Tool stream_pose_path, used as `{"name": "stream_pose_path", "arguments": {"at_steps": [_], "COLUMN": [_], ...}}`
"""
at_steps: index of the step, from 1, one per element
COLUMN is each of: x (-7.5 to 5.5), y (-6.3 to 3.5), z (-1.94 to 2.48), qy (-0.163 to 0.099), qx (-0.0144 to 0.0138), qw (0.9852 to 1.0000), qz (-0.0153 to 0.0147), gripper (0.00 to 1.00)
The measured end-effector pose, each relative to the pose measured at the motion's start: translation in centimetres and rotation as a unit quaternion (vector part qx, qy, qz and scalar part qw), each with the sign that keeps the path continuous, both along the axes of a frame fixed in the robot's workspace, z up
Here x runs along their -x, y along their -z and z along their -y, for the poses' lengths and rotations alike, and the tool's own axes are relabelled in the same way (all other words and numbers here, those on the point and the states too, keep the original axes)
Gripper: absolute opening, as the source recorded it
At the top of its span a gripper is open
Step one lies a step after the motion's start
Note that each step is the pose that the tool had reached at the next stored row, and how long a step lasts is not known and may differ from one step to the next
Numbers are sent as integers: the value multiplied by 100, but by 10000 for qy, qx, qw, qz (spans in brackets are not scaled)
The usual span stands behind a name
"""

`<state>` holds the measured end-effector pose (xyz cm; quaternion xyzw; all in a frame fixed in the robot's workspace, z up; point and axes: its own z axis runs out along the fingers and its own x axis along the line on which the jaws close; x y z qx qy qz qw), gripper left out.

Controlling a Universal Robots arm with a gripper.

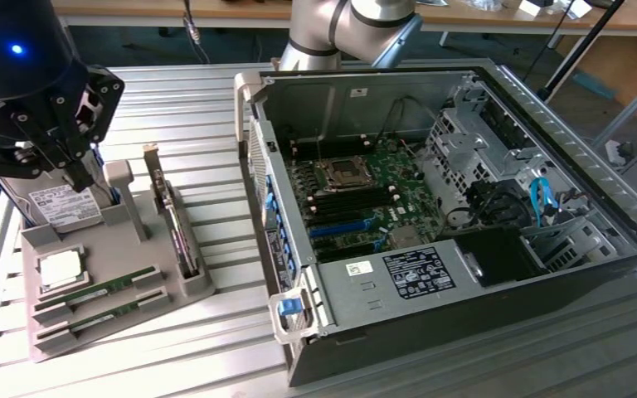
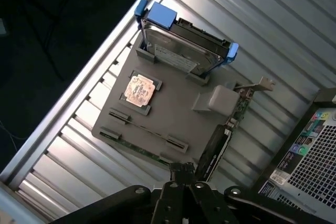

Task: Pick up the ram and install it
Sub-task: 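Pick up the ram and move it above insertion slot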

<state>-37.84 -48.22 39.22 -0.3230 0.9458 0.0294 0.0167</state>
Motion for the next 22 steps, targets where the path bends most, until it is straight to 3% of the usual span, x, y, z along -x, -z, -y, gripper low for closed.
{"name": "stream_pose_path", "arguments": {"at_steps": [9,22], "x": [0,0], "y": [0,1], "z": [5,11], "qy": [-364,-921], "qx": [0,0], "qw": [9993,9958], "qz": [0,0], "gripper": [11,11]}}
